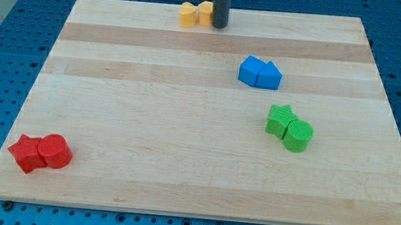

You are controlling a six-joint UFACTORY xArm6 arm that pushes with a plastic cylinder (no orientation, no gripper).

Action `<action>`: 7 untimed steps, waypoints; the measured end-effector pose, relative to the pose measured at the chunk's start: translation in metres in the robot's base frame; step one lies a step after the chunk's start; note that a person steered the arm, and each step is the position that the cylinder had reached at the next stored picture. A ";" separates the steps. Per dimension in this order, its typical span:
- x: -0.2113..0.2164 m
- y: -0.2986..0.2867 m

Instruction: Move your arm to the right of the blue blocks

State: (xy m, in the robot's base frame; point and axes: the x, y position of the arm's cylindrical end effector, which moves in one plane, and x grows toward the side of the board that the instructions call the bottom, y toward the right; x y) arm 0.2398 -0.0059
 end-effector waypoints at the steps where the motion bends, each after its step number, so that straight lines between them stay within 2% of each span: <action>1: 0.013 0.008; 2: 0.034 0.010; 3: 0.055 -0.019; 5: 0.057 -0.016; 6: 0.047 0.044; 7: 0.033 0.133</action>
State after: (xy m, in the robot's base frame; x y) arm 0.2729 0.1269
